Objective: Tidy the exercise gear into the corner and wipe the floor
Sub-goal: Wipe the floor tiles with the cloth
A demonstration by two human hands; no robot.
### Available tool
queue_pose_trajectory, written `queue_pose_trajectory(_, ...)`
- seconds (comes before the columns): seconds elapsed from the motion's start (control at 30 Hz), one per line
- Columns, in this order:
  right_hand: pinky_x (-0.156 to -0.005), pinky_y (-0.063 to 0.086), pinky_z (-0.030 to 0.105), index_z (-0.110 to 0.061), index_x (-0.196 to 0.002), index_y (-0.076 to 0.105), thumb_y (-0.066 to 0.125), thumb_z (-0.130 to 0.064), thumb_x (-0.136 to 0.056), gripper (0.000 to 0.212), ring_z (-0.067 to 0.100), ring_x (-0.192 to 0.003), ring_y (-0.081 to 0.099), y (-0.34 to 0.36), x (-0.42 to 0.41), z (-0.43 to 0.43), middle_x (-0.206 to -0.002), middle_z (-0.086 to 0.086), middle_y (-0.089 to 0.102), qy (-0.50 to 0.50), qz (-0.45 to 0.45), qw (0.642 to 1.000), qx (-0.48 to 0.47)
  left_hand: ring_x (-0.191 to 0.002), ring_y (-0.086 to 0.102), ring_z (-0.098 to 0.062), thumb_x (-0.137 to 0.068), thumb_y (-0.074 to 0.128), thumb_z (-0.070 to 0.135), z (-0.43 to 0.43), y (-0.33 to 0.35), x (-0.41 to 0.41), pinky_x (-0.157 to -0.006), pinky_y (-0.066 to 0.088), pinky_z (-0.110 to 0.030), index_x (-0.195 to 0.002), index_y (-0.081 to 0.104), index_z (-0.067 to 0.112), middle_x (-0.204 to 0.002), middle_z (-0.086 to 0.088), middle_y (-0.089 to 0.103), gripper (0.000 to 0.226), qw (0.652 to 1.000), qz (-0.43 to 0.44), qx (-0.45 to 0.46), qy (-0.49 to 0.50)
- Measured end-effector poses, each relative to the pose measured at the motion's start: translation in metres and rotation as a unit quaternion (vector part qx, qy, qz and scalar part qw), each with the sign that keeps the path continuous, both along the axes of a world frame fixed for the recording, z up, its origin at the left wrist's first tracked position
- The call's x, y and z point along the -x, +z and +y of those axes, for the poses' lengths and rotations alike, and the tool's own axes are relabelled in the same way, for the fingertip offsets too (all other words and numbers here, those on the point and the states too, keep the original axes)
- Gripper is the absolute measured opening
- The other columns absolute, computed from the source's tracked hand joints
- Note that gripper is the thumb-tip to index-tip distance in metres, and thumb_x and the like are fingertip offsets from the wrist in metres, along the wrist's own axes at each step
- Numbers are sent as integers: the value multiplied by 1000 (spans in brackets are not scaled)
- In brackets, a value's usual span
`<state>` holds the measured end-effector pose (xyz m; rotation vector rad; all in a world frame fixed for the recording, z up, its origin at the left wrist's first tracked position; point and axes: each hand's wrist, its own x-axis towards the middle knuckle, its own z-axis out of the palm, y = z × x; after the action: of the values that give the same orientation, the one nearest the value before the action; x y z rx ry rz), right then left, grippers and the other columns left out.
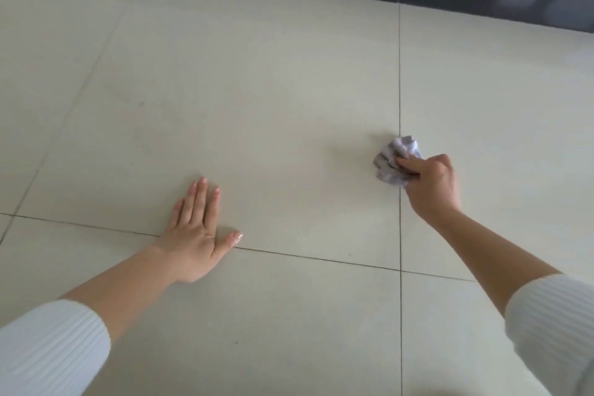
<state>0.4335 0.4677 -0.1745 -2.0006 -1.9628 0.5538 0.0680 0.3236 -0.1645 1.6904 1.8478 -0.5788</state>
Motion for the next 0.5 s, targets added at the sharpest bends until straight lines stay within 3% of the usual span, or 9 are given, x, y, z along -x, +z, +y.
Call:
queue_pose_trajectory(0.1,-75,40,21,-25,-107,74,56,7,-80,45,20,-83,52,4,30,-81,-95,6,54,41,49,998,-13,-127,-50,-18,-63,-14,78,0,-3,2,-113,-22,-37,-122,-49,20,-131,-2,-58,91,1000,-26,-1,3)
queue_pose_trajectory(0.23,-61,54,29,-22,-97,75,58,16,-64,53,28,-77,53,8,57,-179,-98,-10,71,207,42,976,-46,-128,-48,-20,-85,6,70,1,-5,3,-113,-20,-41,-136,-40,13,-132,-5,-55,89,999,-38,1,0)
queue_pose_trajectory(0.37,-65,55,28,-26,-105,70,62,12,-65,56,25,-81,54,13,78,-234,-117,-16,64,323,3,946,17,-136,-40,-23,-91,18,65,-1,-3,3,-114,-17,-41,-143,-30,12,-147,-11,-43,89,998,-64,-25,4)
queue_pose_trajectory(0.5,-52,53,24,-25,-100,72,75,7,-54,56,21,-80,60,26,91,-242,-114,-11,66,346,-88,933,36,-137,-38,-25,-91,19,66,0,2,2,-114,-17,-42,-144,-29,11,-148,-13,-40,91,997,-79,-21,0)
